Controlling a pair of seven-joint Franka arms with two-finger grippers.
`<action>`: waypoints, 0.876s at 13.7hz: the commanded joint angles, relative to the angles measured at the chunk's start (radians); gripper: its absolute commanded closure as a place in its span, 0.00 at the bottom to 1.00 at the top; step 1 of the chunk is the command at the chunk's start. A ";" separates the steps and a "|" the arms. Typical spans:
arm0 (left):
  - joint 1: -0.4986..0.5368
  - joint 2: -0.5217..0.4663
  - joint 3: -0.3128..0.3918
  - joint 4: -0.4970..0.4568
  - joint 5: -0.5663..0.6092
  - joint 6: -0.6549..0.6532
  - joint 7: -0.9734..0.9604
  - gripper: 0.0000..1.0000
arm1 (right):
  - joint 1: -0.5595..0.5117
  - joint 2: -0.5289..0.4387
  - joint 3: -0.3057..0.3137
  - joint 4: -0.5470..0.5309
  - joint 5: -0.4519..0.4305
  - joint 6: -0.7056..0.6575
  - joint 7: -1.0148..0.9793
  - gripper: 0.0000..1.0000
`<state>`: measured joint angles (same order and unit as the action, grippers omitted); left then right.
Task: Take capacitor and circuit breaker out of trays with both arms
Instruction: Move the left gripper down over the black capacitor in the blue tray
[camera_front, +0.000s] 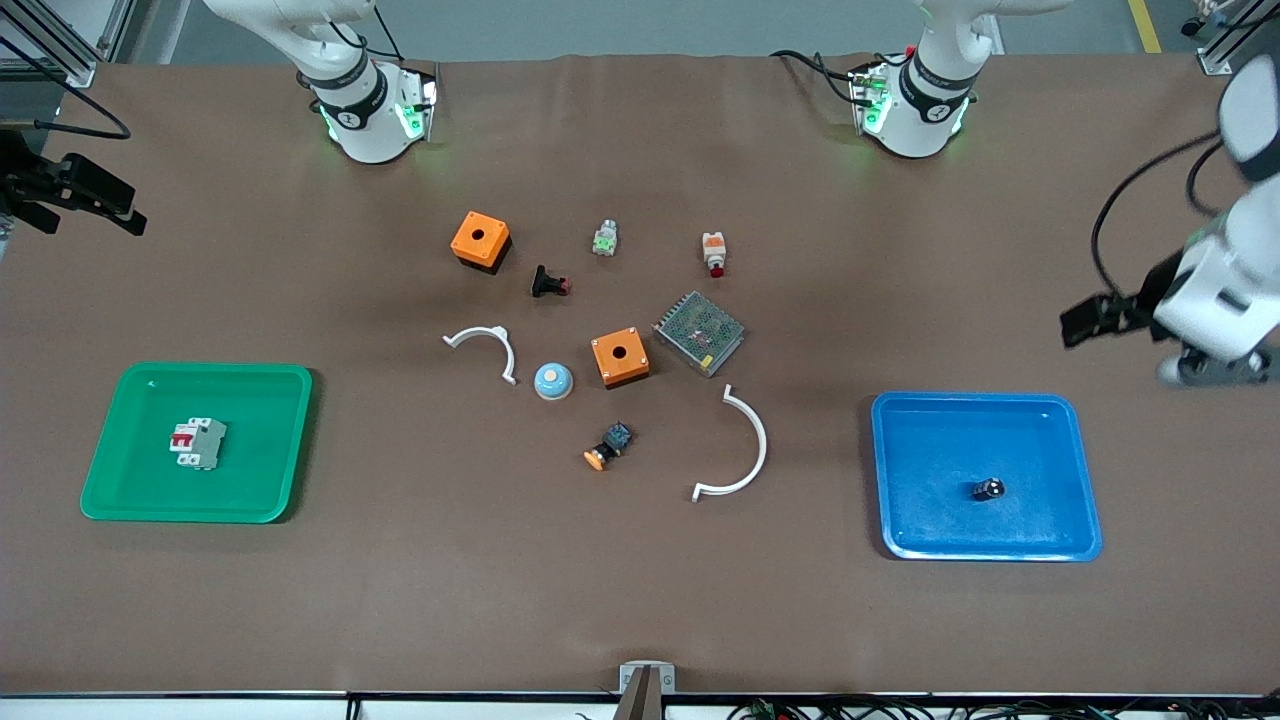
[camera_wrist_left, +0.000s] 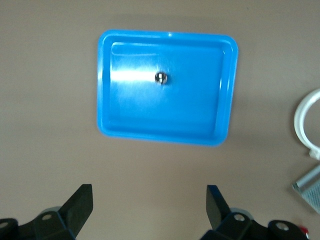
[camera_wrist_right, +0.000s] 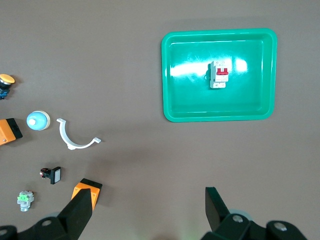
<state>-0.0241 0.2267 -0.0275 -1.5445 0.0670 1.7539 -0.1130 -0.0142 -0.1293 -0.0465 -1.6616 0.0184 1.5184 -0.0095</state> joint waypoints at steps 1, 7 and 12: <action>0.016 0.153 0.001 0.041 0.007 0.135 0.000 0.00 | -0.001 0.000 0.000 0.020 0.003 -0.003 0.005 0.00; 0.013 0.400 0.001 0.044 -0.015 0.432 -0.017 0.02 | -0.085 0.193 -0.001 0.032 -0.002 0.070 0.003 0.00; 0.030 0.505 0.003 0.046 -0.009 0.574 -0.013 0.21 | -0.168 0.397 -0.001 0.010 -0.003 0.316 -0.057 0.00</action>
<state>0.0003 0.7029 -0.0278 -1.5259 0.0616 2.3015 -0.1220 -0.1623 0.2102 -0.0588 -1.6632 0.0171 1.7677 -0.0280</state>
